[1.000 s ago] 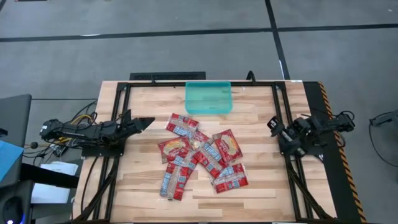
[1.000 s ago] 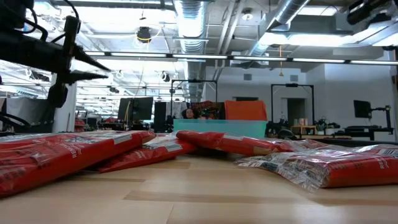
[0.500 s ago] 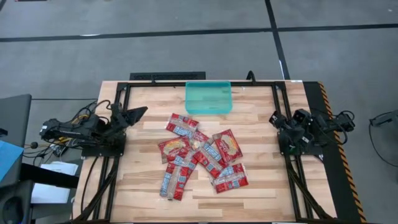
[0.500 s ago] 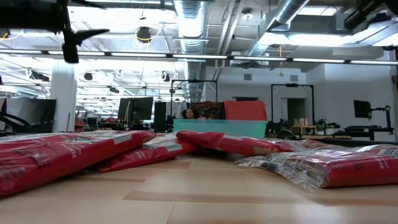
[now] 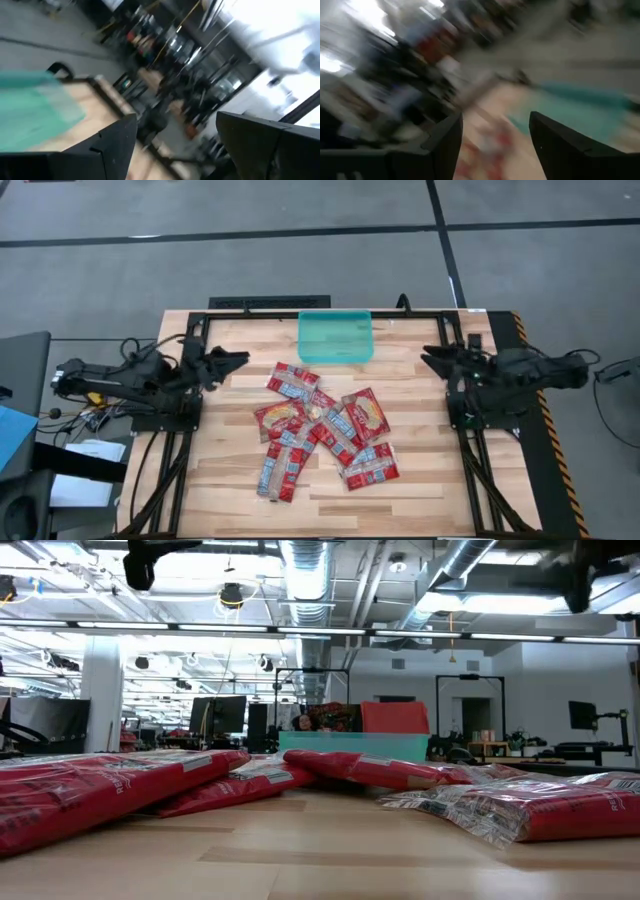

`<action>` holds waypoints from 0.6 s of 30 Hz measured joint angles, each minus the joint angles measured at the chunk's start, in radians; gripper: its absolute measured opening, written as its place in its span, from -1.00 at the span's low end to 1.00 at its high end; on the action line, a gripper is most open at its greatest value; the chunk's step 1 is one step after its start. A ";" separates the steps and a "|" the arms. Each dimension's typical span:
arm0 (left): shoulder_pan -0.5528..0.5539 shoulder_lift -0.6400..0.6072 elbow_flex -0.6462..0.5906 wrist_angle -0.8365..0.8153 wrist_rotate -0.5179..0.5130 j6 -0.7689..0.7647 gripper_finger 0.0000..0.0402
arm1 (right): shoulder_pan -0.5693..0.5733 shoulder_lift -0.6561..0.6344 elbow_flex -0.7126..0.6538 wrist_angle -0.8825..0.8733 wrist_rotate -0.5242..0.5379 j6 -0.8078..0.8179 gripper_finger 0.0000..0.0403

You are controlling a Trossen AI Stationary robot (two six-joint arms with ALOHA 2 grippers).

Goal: Sort popcorn bags into baskets
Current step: Put the red popcorn bag into the green bin

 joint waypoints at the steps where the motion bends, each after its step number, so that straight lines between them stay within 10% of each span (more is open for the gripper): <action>1: 0.000 0.017 0.028 -0.056 0.002 0.000 0.30 | -0.010 0.048 0.043 -0.105 0.001 0.071 0.27; 8: 0.000 0.112 0.131 -0.275 -0.010 -0.010 0.30 | -0.082 0.361 0.135 -0.525 -0.216 0.385 0.27; 18: 0.008 0.127 0.133 -0.316 -0.010 -0.035 0.30 | -0.168 0.742 0.135 -0.364 -0.467 0.330 0.27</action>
